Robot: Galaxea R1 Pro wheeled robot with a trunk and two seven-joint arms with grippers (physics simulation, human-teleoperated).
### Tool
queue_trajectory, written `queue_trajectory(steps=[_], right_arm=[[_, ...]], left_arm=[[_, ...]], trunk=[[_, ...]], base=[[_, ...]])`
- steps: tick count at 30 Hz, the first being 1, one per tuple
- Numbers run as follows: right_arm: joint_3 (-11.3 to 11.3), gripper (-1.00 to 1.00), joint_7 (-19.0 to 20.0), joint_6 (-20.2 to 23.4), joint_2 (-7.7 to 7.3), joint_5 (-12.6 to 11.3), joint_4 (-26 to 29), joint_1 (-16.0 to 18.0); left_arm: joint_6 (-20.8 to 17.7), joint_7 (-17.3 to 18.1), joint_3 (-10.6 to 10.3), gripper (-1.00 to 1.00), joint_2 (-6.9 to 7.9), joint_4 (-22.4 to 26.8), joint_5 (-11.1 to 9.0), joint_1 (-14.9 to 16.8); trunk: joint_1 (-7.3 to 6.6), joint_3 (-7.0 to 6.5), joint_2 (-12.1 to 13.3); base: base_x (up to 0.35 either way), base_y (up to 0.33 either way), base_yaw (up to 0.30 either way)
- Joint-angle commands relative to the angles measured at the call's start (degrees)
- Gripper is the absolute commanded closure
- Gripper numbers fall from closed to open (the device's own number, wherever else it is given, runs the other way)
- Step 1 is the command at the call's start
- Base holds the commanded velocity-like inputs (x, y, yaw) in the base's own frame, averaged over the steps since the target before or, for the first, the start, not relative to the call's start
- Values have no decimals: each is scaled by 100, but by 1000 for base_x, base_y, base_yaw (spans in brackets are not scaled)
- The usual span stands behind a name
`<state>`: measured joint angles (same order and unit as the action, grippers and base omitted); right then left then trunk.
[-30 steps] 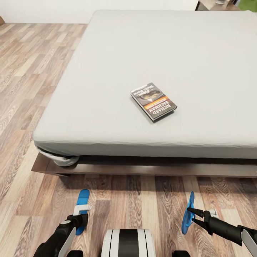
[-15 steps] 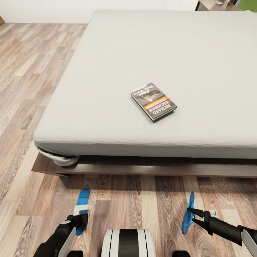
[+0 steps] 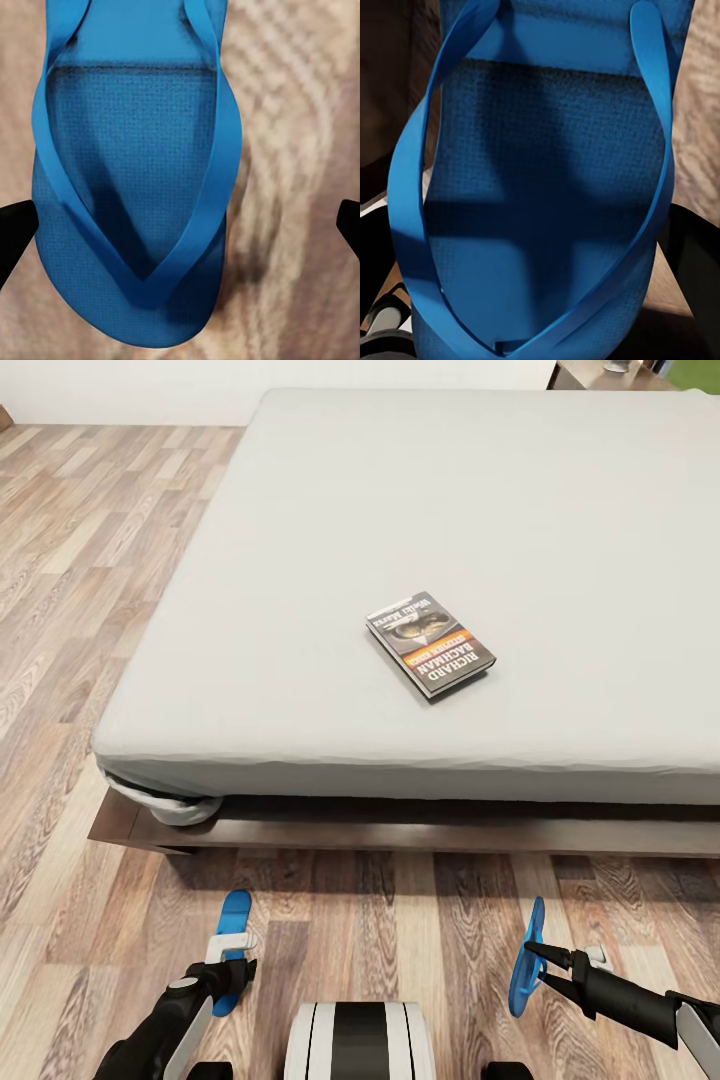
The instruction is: In the bedroom, move the book from the bed onto either nightstand, and place the two sandals side by side next to the bed.
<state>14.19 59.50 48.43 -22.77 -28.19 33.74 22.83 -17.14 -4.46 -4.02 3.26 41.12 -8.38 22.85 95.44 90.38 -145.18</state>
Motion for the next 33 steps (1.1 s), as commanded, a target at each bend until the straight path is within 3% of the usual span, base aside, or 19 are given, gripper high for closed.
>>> queue_trajectory(steps=[1,23,26,29,31,32,33], right_arm=[[8,100,14,26,0,-3,3,2],[-18,100,-33,-38,17,47,-59,2],[-15,100,-134,-134,18,68,-81,2],[-19,100,-638,-298,24,143,-90,2],[-22,100,-1458,-590,37,321,-89,2],[-24,100,-1613,-654,40,358,-89,2],[-30,100,-2015,-832,47,453,-88,2]], left_arm=[[-26,-46,-37,-100,8,10,-59,0],[-48,-8,-37,-100,10,44,-79,0],[-58,403,-32,-100,19,45,-81,0],[-99,961,-16,-100,34,45,-84,0],[-134,1468,88,-100,104,45,-85,0],[-137,1562,119,-100,120,45,-85,0],[-143,1849,217,-100,155,45,-85,0]], trunk=[[-1,3,-1],[-55,-462,27],[-63,-529,31],[-68,-573,34],[-68,-573,34],[-68,-573,34],[-68,-573,34]], base=[[0,0,0],[0,0,0],[0,0,0],[0,0,0],[0,0,0],[0,0,0],[0,0,0]])
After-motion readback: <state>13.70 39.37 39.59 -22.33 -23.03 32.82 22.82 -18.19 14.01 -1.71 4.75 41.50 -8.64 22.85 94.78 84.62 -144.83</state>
